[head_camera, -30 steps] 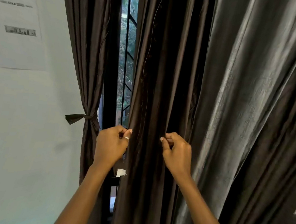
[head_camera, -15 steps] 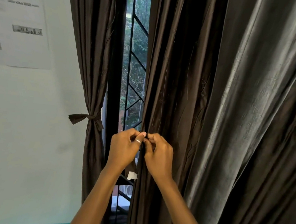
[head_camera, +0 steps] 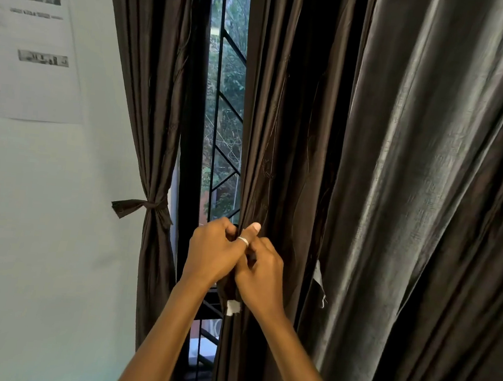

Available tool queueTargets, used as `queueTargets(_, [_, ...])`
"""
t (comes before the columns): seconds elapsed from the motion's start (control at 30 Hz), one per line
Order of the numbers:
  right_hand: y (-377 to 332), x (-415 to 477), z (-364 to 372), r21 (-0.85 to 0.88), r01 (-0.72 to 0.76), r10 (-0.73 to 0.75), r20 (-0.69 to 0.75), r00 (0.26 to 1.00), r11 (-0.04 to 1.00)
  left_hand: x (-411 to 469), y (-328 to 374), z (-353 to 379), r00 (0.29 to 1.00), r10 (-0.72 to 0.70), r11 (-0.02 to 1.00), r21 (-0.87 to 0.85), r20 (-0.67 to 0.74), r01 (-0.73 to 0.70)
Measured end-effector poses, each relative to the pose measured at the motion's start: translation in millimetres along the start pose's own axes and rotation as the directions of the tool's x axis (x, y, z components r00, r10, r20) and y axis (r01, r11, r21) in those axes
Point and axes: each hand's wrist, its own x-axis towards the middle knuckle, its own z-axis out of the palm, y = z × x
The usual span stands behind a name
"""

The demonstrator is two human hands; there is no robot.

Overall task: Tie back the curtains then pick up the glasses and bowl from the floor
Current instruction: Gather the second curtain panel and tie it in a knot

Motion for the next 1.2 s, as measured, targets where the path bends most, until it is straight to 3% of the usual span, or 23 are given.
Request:
queueTargets(0.27, [-1,4,-15,-0.02,0.001,0.002,0.181,0.984,1.0,5,-7,1,0.996,0.05,0.994,0.096,-0.07,-0.043])
queueTargets(0.37, [4,10,-28,-0.136,-0.004,-0.006,-0.078,0.997,0.991,6,-11,-1,0.993,0.085,0.99,0.123,-0.08,-0.075])
queueTargets(0.47, [6,17,-48,-0.182,-0.095,0.02,-0.376,0.926,0.979,7,-16,-6,0.992,0.109,0.985,0.14,-0.071,-0.098])
queueTargets(0.57, [9,23,-65,-0.209,-0.179,0.059,-0.478,0.876,0.961,8,-18,-9,0.992,0.114,0.986,0.131,-0.061,-0.106])
queueTargets(0.7, [18,41,-81,-0.231,-0.29,0.193,-0.368,0.91,0.929,7,-18,-9,0.99,0.128,0.986,0.118,-0.052,-0.121])
queueTargets(0.83, [22,53,-88,-0.192,-0.284,0.245,-0.203,0.948,0.939,8,-19,-10,0.99,0.138,0.984,0.116,-0.04,-0.133])
queueTargets(1.03, [35,63,-117,-0.303,-0.348,0.242,-0.337,0.91,0.887,17,-35,-32,0.989,0.108,0.985,0.148,-0.103,-0.092])
queueTargets(1.2, [43,64,-132,-0.353,-0.326,0.21,-0.328,0.921,0.877,26,-45,-41,0.988,0.117,0.981,0.168,-0.097,-0.099])
